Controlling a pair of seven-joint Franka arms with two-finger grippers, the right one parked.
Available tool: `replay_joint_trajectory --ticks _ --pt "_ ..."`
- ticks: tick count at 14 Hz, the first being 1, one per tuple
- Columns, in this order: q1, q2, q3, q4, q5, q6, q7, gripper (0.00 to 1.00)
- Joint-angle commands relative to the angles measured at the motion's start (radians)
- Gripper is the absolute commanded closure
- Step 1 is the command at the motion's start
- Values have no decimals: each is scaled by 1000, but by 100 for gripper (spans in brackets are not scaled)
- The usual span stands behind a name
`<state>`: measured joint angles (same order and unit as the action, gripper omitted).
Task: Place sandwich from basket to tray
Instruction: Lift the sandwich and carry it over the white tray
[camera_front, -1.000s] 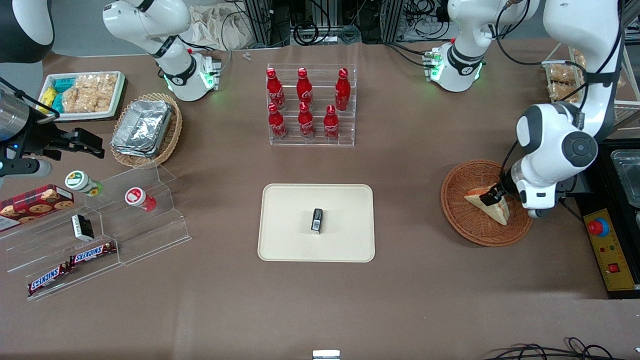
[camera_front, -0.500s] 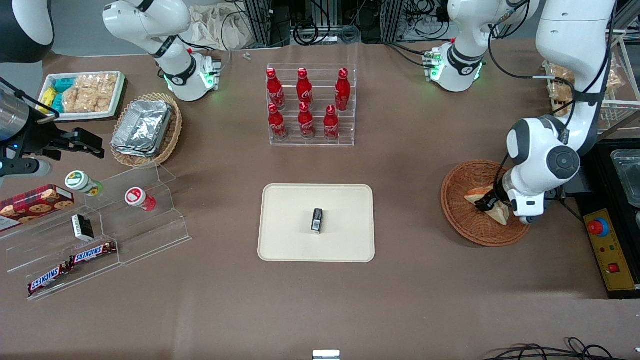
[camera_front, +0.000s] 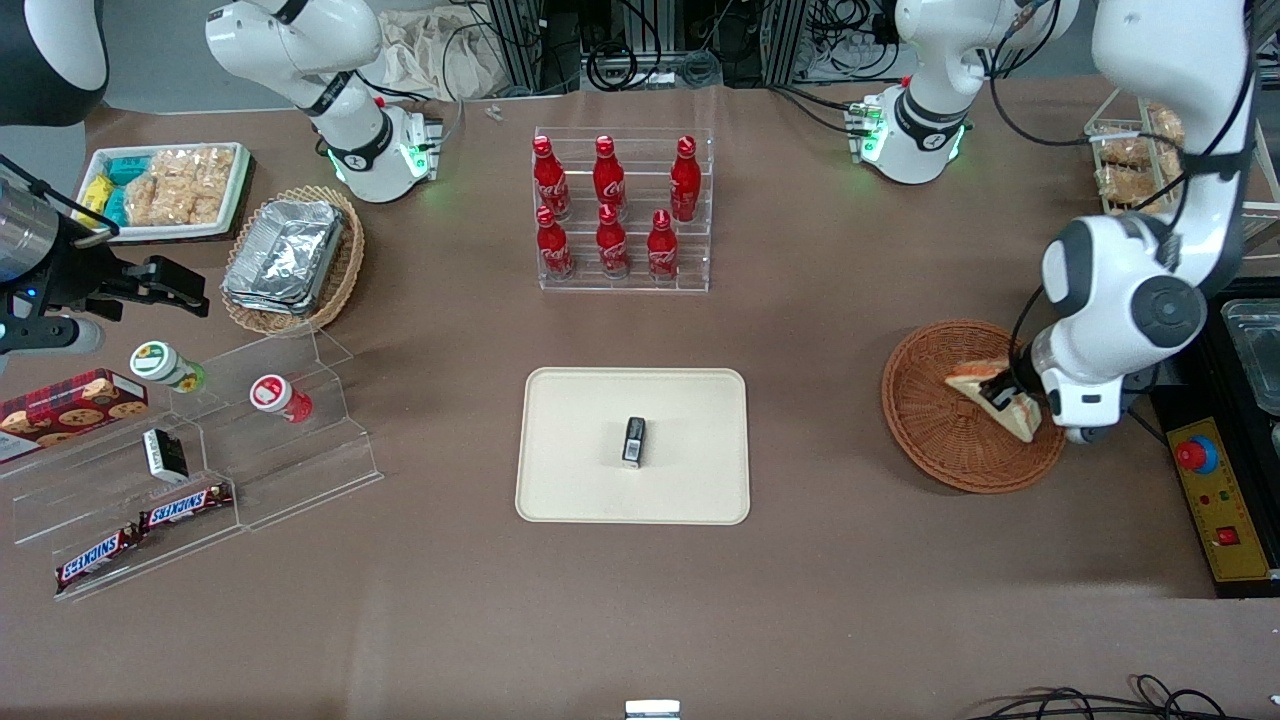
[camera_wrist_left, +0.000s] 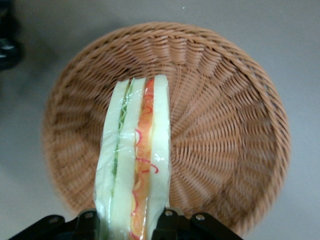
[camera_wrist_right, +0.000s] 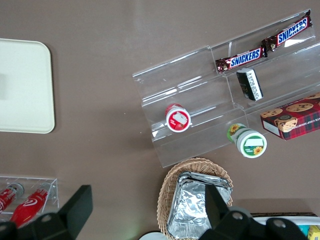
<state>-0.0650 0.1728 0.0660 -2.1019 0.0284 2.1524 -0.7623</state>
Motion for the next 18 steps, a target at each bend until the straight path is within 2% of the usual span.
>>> replay_joint_trajectory --ticks 1,4,7,11,13,15,18 --pt "-18 -67 -38 158 -2 -249 52 100" --pt "-18 -44 -132 330 -36 -437 144 100" --pt "-19 -23 -234 396 -77 -445 169 100" --pt "-21 105 -411 482 -62 -392 172 100" --pt "-67 170 -457 487 -20 -292 207 100" --pt "-140 252 -457 487 48 -203 209 100" --pt "-186 368 -456 488 122 -53 207 100"
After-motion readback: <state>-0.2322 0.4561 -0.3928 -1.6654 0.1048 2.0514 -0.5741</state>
